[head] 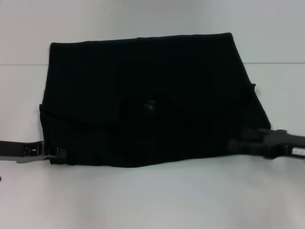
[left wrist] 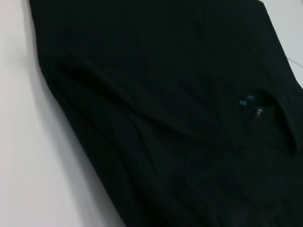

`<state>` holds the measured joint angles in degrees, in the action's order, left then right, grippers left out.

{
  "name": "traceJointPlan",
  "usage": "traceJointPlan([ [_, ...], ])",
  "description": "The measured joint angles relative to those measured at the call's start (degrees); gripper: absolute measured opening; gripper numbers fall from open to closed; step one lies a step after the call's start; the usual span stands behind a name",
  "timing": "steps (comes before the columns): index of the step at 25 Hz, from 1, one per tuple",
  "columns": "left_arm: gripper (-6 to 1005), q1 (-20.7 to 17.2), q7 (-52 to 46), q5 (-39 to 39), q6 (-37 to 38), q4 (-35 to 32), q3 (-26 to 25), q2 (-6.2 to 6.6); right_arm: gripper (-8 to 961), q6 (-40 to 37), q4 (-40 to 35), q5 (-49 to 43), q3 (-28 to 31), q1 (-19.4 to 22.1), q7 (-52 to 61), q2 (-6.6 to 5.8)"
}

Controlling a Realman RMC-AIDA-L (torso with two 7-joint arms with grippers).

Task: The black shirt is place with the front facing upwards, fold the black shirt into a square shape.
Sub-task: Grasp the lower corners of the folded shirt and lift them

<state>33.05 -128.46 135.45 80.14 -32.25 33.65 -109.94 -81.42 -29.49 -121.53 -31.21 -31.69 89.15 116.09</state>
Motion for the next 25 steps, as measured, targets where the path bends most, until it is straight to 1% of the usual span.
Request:
traceJointPlan([
  [2,207,0.0,0.1,0.0,0.2,0.0,0.0,0.10,867,0.7,-3.2,-3.4,0.0,-1.2,8.8,-0.97],
  [5,145,0.1,0.1,0.0,0.4,0.0,0.0,0.22,866,1.0,-7.2,-10.9,-0.7,-4.3,24.3,-3.73],
  [7,104,0.1,0.1,-0.1,1.0,0.0,0.0,0.24,866,0.6,-8.0,-16.2,-2.0,-6.8,33.0,-5.69],
  [9,63,0.2,0.2,-0.3,1.4,0.0,-0.1,0.26,865,0.5,-8.2,-20.7,-3.4,-9.2,41.1,-7.20],
  [10,42,0.2,0.2,-0.3,1.4,0.0,-0.2,0.29,865,0.6,-8.3,-22.6,-3.8,-10.3,44.3,-7.64],
  [11,42,0.2,0.2,-0.3,1.5,0.0,-0.2,0.30,865,0.7,-8.3,-24.3,-4.1,-11.4,46.9,-7.81],
  [12,41,0.2,0.2,-0.3,1.5,0.0,-0.2,0.33,864,0.9,-8.4,-25.5,-4.2,-12.3,48.3,-7.71],
  [14,40,0.3,0.2,-0.4,1.6,0.0,-0.3,0.35,864,1.3,-8.3,-27.9,-4.6,-14.1,50.3,-7.24],
  [16,40,0.4,0.2,-0.4,1.6,0.0,-0.3,0.35,863,2.4,-7.5,-29.2,-5.4,-15.1,51.2,-6.67],
  [19,40,0.4,0.2,-0.4,1.7,0.0,-0.3,0.35,862,4.8,-5.0,-29.6,-7.5,-15.6,51.9,-6.04],
  [25,39,0.6,0.1,-0.4,1.8,0.0,-0.3,0.51,864,8.7,-1.7,-29.7,-8.6,-15.6,51.8,-5.61],
])
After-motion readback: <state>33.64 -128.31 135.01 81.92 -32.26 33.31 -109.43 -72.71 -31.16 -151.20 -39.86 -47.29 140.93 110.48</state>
